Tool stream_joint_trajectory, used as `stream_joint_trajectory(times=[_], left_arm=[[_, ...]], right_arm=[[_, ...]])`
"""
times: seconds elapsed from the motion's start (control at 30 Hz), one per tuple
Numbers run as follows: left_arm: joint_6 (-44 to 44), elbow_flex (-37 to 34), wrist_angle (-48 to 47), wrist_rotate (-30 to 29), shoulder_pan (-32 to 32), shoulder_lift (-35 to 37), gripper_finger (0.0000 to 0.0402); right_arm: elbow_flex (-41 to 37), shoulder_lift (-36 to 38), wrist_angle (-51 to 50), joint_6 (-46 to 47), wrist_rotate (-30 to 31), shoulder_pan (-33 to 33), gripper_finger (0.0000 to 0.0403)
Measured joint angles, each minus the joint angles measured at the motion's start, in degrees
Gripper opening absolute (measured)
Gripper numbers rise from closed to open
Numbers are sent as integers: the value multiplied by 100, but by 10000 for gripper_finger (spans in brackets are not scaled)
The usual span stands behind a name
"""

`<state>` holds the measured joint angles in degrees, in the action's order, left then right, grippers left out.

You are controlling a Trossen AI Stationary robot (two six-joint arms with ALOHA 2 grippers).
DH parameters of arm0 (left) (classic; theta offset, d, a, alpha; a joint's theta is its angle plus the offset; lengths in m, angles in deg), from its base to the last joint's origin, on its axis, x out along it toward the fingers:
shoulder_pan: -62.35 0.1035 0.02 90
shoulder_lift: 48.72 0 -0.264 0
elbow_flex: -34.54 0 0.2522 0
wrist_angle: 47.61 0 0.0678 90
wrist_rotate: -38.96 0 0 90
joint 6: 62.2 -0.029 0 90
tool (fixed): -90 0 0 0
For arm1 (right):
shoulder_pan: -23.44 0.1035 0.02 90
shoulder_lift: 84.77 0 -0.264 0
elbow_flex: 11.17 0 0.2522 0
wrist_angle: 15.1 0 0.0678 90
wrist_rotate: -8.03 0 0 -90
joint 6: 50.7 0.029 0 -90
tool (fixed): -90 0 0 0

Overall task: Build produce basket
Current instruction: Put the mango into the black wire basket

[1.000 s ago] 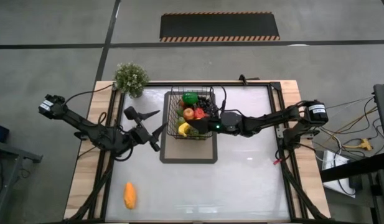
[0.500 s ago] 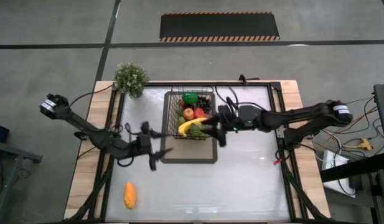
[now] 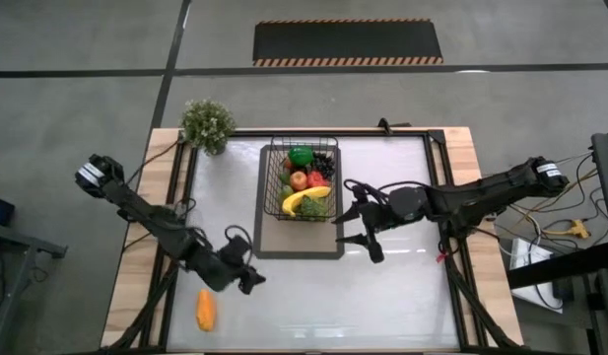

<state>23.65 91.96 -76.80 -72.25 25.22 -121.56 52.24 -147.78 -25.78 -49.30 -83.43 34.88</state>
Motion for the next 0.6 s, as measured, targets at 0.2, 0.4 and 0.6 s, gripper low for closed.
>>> stream_joint_trajectory(times=[0.2, 0.4, 0.6], left_arm=[[1406, 1198, -2189, 1920, -21, -1038, 244], [1862, 2798, -4830, 3349, -181, -2023, 244], [2644, 3333, -5219, 3889, -560, -2387, 244]], right_arm=[[-22, -80, 3, -243, -6, 23, 203], [-28, -88, 9, -375, -7, 22, 203], [-57, -88, 9, -433, -7, 20, 203]])
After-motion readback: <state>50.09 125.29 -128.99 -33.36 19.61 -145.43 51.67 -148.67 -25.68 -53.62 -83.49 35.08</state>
